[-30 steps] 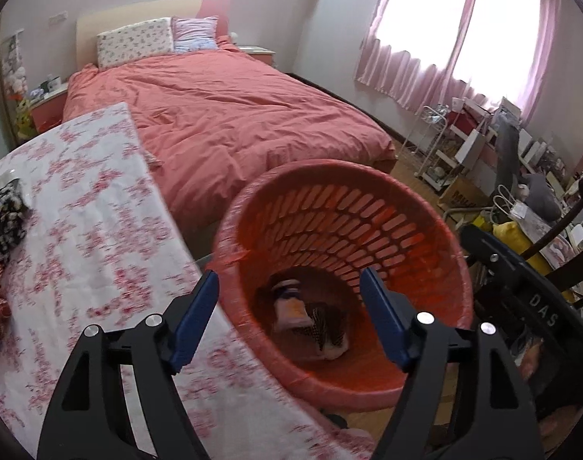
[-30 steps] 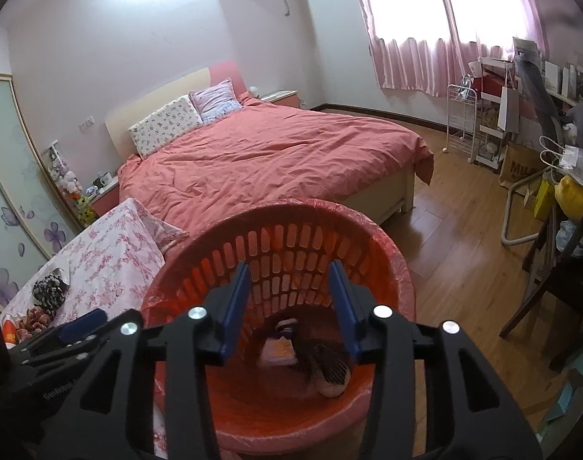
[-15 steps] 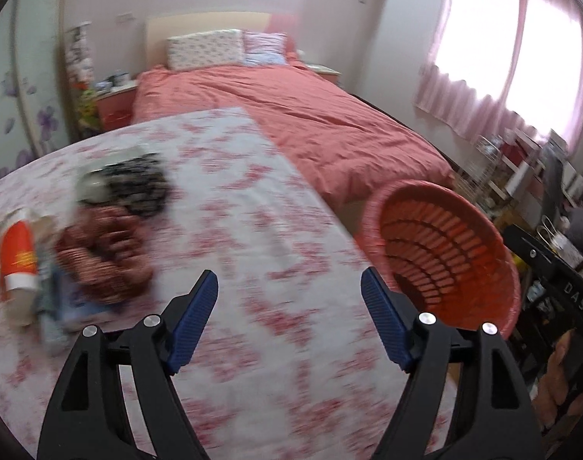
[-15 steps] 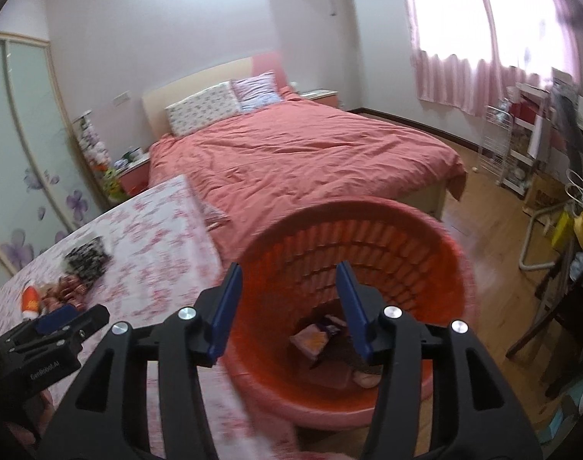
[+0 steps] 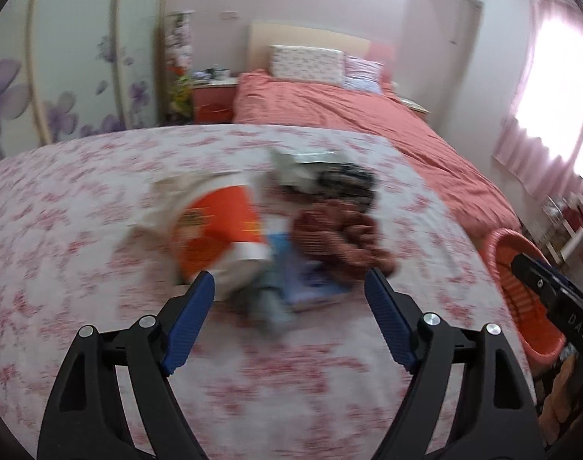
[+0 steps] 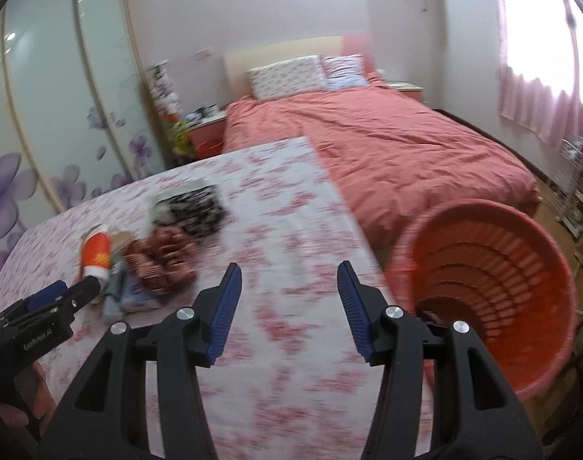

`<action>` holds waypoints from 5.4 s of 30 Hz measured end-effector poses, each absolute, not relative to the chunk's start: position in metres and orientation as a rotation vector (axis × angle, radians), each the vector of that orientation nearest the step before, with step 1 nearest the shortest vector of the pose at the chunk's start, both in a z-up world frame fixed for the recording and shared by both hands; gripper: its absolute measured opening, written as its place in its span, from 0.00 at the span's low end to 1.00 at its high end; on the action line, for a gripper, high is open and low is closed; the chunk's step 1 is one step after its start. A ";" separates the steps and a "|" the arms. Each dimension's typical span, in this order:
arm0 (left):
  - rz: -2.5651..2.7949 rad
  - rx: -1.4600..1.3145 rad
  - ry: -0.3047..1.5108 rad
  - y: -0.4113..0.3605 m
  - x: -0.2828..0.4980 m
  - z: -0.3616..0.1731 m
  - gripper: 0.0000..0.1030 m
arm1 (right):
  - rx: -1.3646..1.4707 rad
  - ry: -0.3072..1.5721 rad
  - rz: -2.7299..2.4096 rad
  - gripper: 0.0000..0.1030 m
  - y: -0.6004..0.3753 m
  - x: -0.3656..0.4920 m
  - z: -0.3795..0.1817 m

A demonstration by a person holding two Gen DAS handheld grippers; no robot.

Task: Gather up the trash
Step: 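Move both tools back over the remaining items on the bed, then grasp the orange paper cup with the left tool while the right tool grasps the brown plaid scrunchie, then carry the cup to the basket and release it with the left tool while the right tool carries the scrunchie, then open the right tool to drop the scrunchie, then move both tools back over the bed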

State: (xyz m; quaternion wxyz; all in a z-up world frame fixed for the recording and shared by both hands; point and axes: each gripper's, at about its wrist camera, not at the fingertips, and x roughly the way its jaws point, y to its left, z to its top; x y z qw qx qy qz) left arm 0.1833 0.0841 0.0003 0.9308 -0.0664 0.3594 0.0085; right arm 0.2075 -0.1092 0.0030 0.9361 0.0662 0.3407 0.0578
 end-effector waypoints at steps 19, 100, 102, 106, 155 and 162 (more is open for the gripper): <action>0.135 -0.239 0.744 0.163 0.180 -0.011 0.81 | 0.079 0.867 0.225 0.47 0.000 0.285 -0.036; -0.361 -0.069 0.619 -0.048 0.172 0.029 0.70 | 0.225 0.509 -0.221 0.07 -0.239 0.141 0.031; -0.390 -0.060 0.615 -0.060 0.172 0.028 0.70 | 0.235 0.503 -0.240 0.07 -0.248 0.139 0.031; -0.446 -0.042 0.607 -0.082 0.171 0.027 0.70 | 0.253 0.494 -0.271 0.07 -0.264 0.135 0.028; -0.516 0.064 0.760 -0.165 0.196 -0.019 0.76 | 0.377 0.558 -0.339 0.40 -0.346 0.160 -0.024; -0.425 0.052 0.737 -0.118 0.191 -0.011 0.76 | 0.326 0.564 -0.294 0.42 -0.312 0.159 -0.007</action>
